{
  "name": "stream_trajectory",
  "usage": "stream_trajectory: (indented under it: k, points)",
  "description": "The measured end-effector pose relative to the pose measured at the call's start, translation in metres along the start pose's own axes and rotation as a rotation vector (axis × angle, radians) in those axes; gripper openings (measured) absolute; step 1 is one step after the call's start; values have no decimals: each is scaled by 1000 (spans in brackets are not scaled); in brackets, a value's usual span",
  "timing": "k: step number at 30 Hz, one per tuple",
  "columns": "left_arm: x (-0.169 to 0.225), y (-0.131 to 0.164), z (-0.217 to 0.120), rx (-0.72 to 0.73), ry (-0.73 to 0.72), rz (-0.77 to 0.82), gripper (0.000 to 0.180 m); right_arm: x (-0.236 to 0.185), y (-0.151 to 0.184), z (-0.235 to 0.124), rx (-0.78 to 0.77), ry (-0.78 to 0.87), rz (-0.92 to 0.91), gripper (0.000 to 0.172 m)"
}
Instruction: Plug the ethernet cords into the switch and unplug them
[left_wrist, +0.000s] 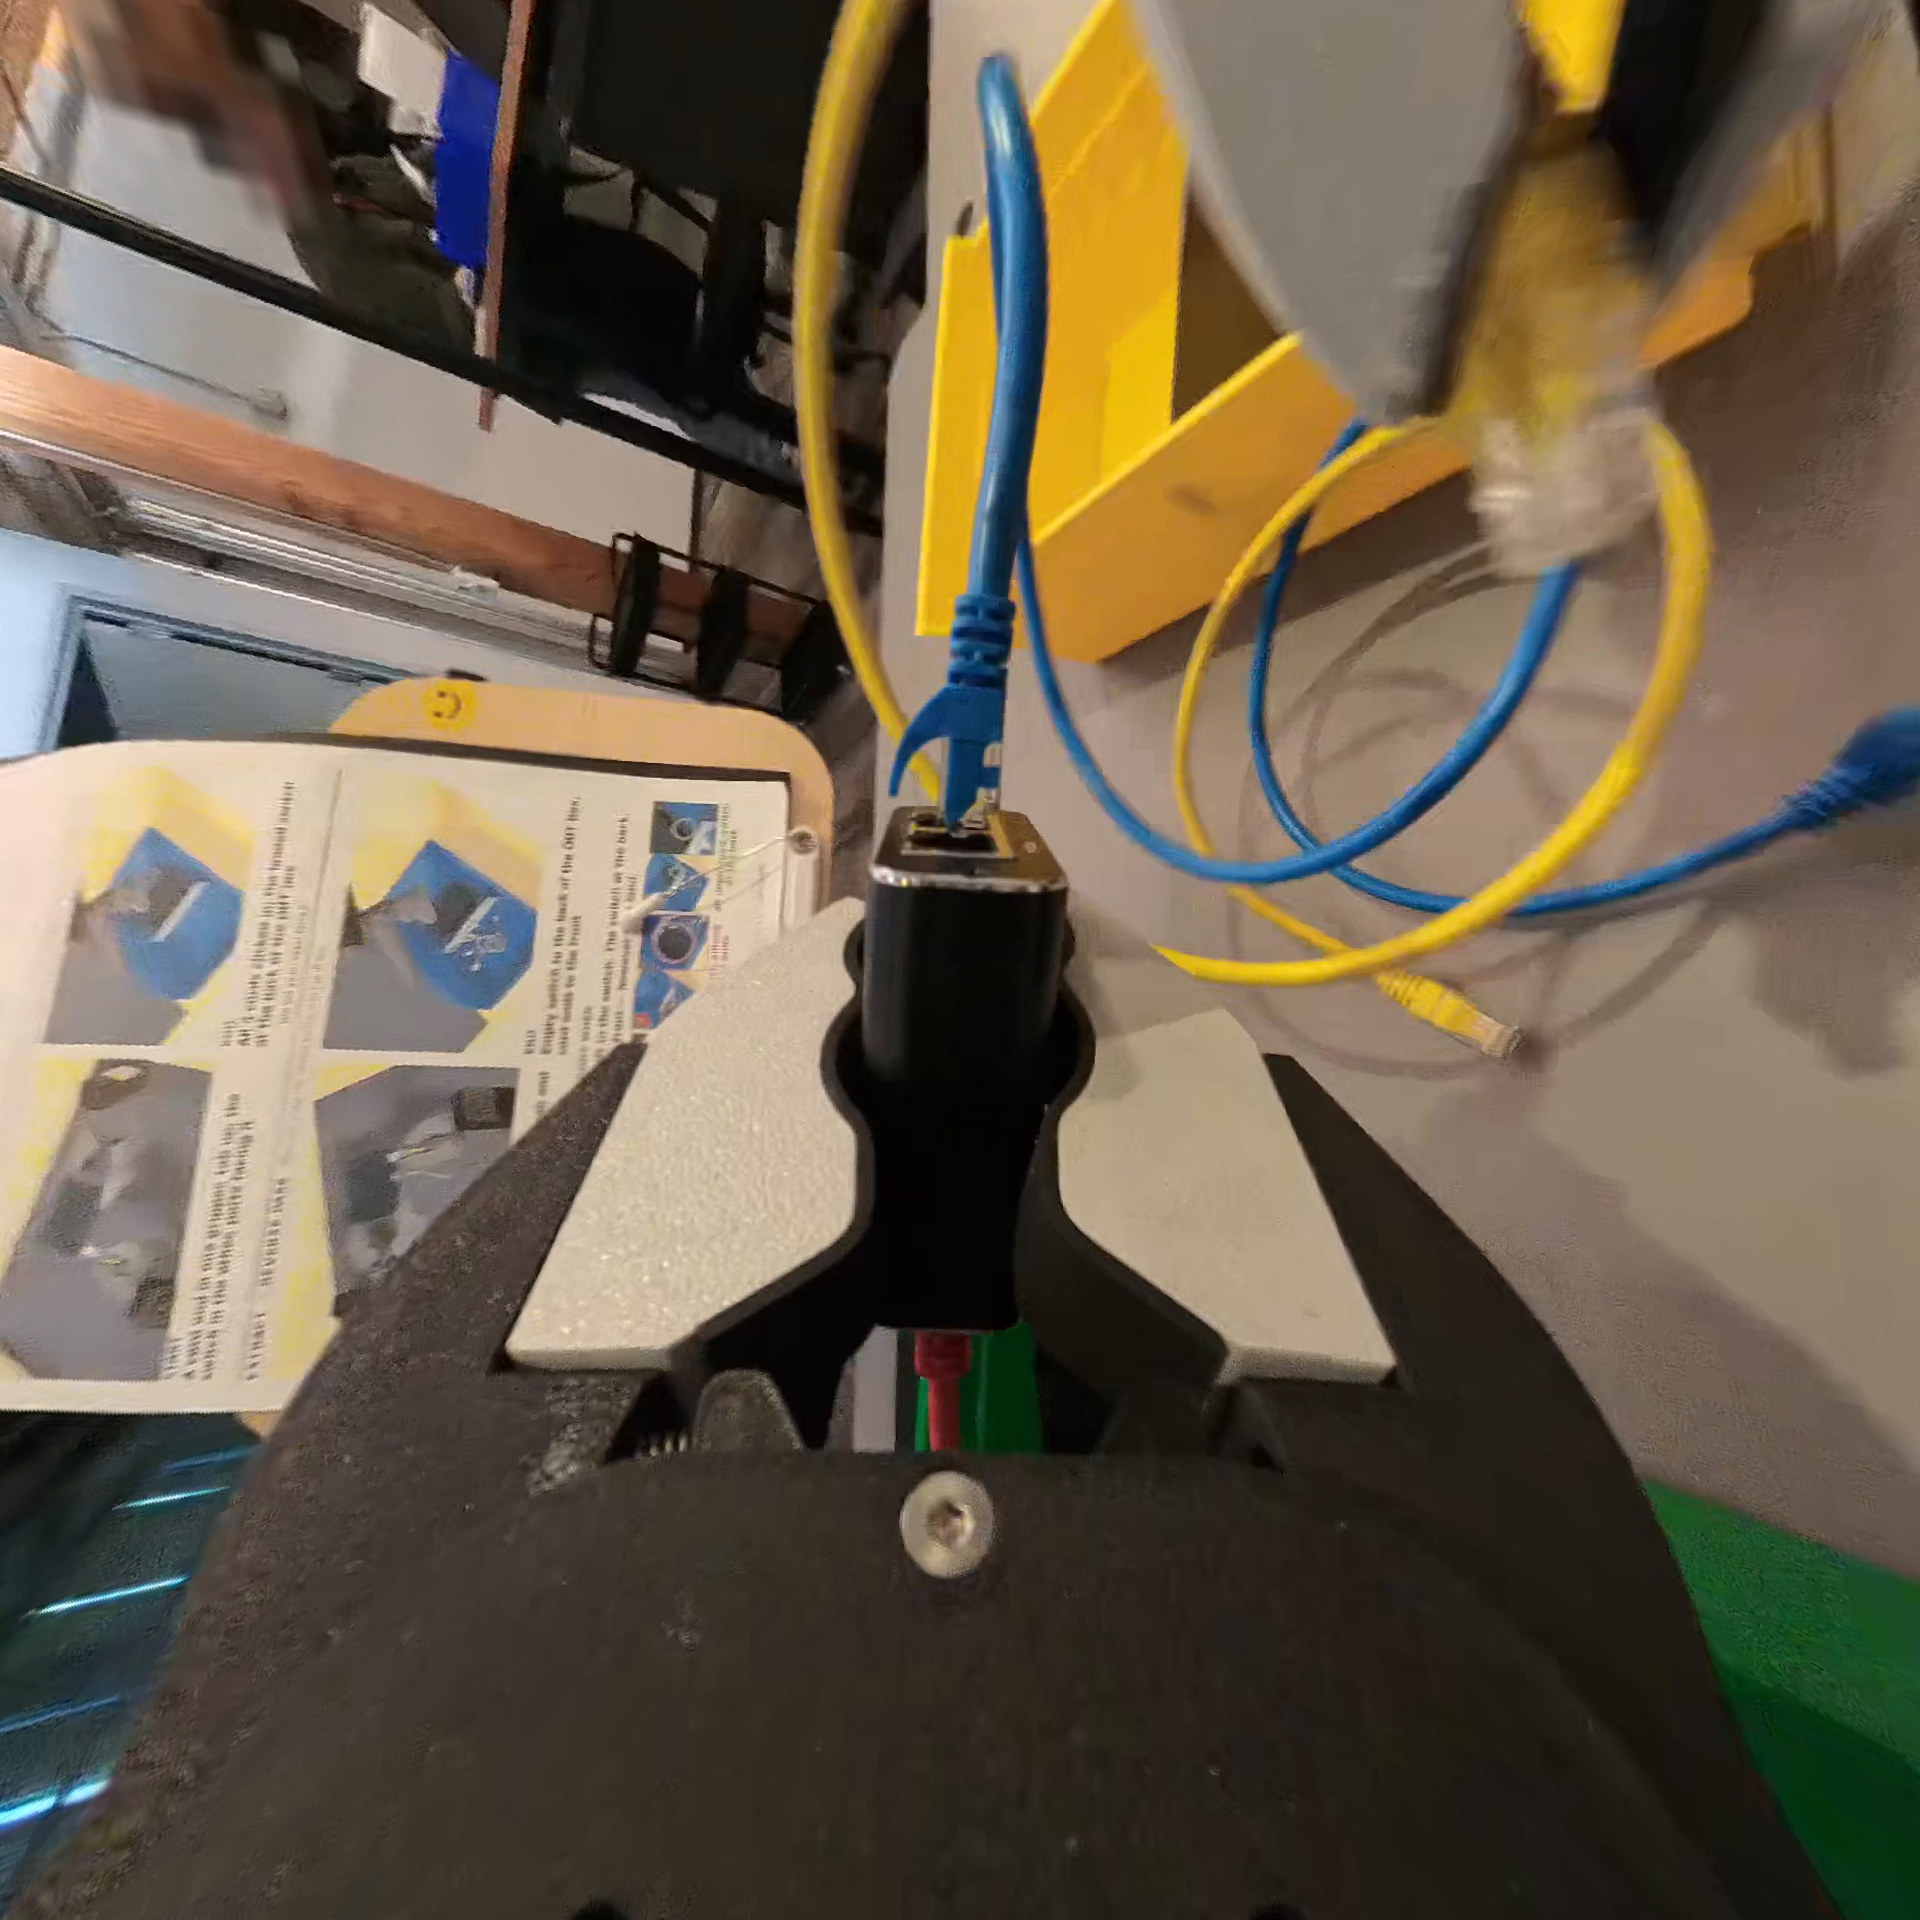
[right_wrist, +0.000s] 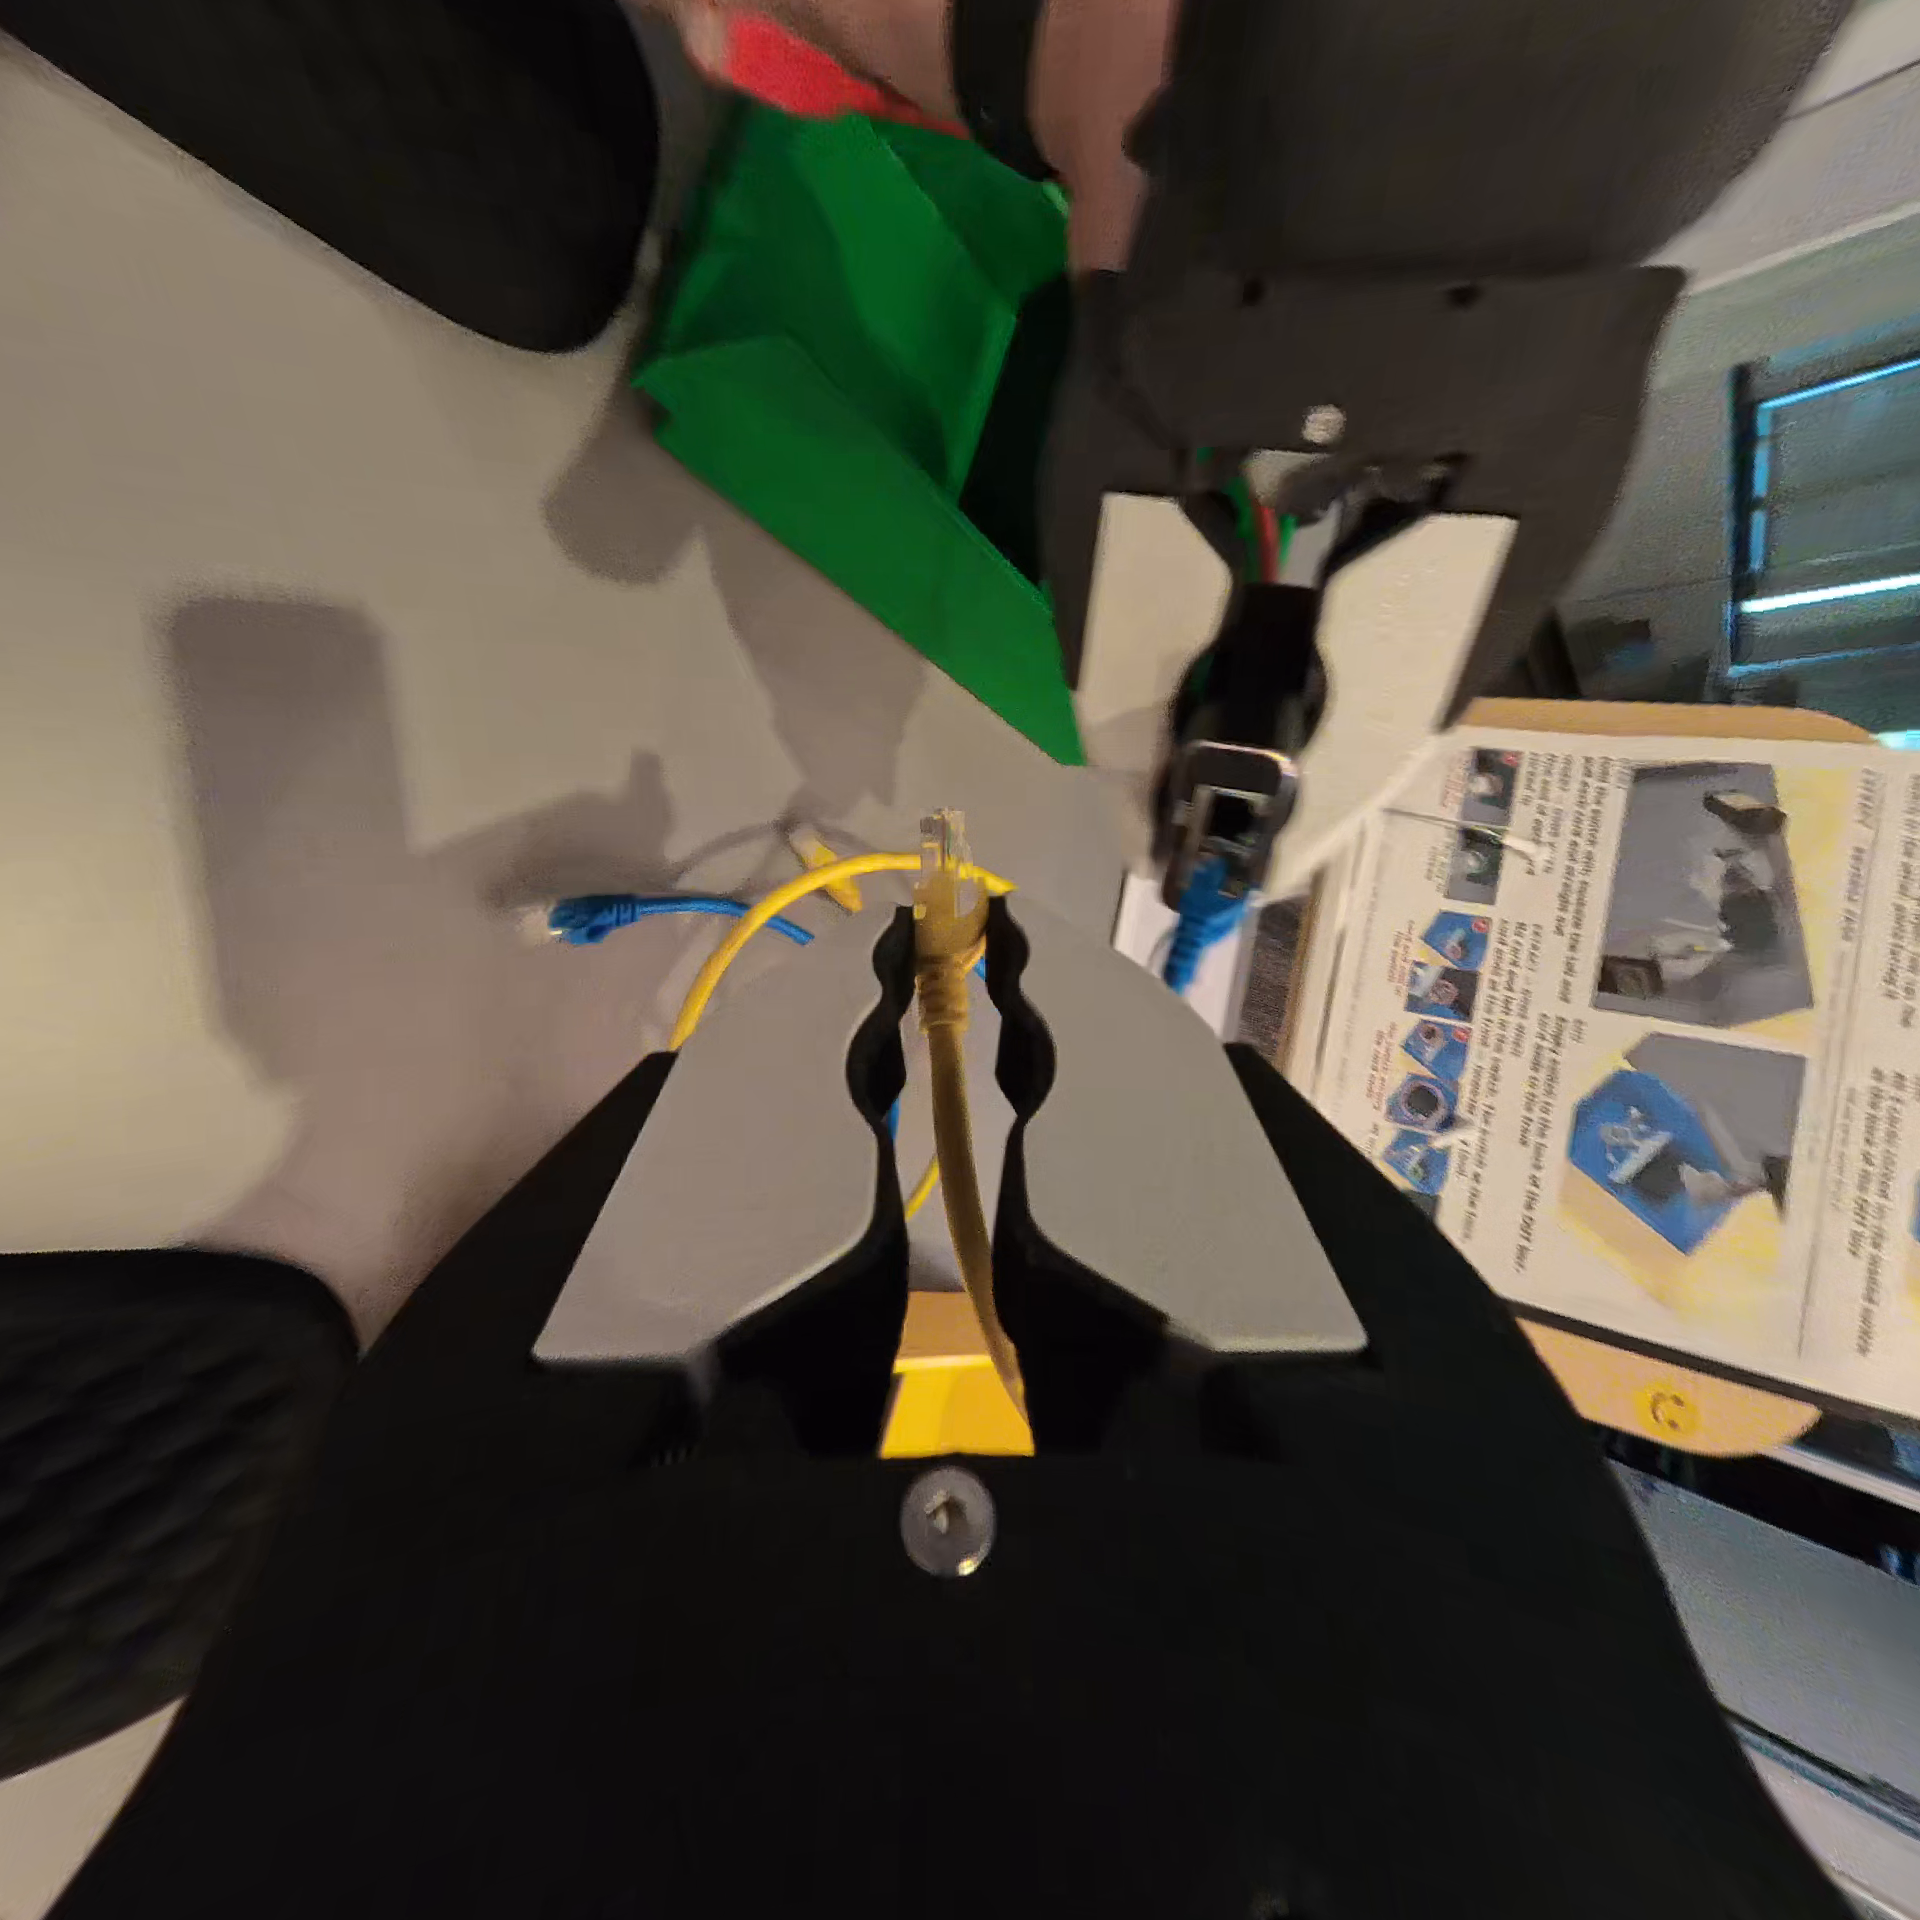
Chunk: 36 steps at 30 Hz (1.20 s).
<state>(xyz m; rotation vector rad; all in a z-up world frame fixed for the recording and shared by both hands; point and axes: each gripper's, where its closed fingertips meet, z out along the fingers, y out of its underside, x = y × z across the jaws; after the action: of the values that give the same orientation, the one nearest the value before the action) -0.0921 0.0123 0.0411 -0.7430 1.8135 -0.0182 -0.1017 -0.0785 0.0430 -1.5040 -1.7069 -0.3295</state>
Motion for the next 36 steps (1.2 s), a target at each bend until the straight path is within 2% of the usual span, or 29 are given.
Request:
stream_trajectory:
  k: [4,6,9,12,15,19,23,26,29,32,36]
  points:
    - [0,13,3,-89,-4,10,26,17,9,-8,86,63,69,15]
    - [-9,24,-2,-132,-31,-37,27,19,9,-16,133,54,107,15]
    - [-31,34,-15,-123,-105,-170,27,26,8,-29,140,72,110,15]
    - [-58,39,-32,-95,-230,-280,26,34,10,-42,87,61,100,15]
    - [-69,41,-47,-63,-284,-303,26,44,18,-53,8,49,97,15]
    - [-69,41,-52,-29,-267,-318,26,71,35,-70,-98,102,109,15]
    - [-65,35,-49,-7,-271,-272,26,113,46,-88,-128,183,146,15]
    - [-61,24,-45,31,-242,-276,26,139,55,-84,-89,178,214,15]
    - [-59,12,-45,75,-233,-279,26,149,67,-61,-1,120,331,15]
    - [-59,-4,-50,163,-217,-315,27,144,71,-31,158,31,466,14]
    - [-65,-18,-65,257,-221,-358,27,131,59,-7,466,-80,639,14]
